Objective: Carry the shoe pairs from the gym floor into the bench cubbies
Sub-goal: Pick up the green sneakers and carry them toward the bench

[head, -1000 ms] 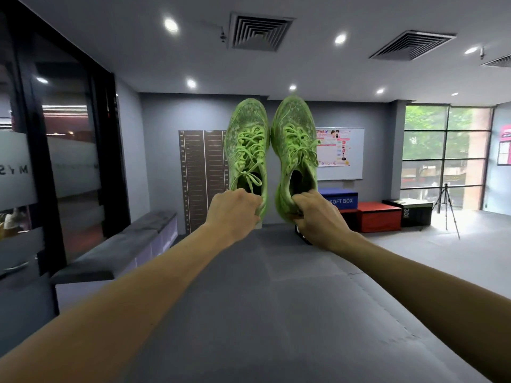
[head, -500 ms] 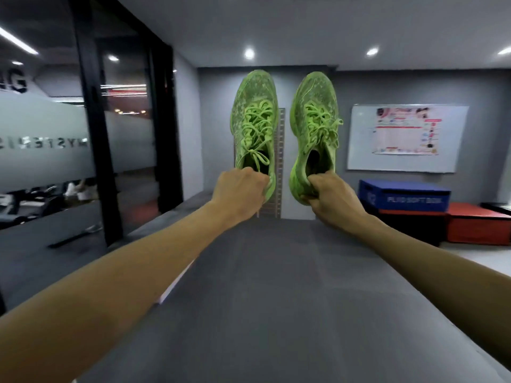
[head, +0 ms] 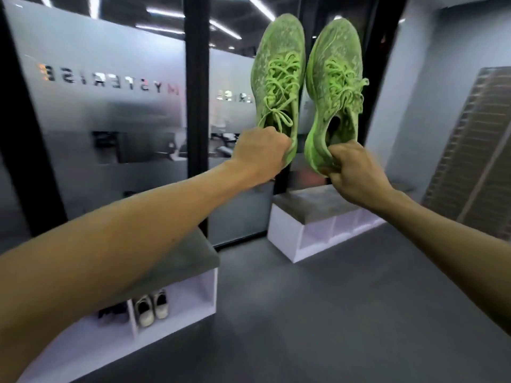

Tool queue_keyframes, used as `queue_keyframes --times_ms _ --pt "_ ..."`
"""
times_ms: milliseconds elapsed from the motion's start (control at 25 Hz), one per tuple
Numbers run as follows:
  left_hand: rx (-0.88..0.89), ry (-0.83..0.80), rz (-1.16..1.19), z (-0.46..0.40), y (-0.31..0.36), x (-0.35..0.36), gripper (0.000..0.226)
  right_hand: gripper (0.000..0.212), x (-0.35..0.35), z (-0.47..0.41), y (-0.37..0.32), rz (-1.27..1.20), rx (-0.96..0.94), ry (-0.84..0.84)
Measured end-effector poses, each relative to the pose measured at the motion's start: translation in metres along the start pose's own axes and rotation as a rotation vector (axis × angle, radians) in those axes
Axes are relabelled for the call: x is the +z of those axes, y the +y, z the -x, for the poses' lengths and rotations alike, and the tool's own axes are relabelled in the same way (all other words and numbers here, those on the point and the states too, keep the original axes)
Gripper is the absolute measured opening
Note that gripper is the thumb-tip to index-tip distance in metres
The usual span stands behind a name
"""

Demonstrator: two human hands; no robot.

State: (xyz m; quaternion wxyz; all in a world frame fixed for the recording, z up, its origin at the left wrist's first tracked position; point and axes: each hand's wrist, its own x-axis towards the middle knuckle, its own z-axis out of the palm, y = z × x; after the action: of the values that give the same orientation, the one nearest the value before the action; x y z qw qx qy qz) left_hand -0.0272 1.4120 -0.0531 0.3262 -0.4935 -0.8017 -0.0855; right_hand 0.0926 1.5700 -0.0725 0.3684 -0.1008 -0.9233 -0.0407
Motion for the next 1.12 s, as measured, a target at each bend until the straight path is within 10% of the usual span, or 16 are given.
queue_keyframes --times_ms 1120 --pt "-0.522 -0.168 -0.484 -0.108 -0.244 0.243 0.011 0.026 0.394 -0.304 -0.008 -0.509 -0.394 0.021"
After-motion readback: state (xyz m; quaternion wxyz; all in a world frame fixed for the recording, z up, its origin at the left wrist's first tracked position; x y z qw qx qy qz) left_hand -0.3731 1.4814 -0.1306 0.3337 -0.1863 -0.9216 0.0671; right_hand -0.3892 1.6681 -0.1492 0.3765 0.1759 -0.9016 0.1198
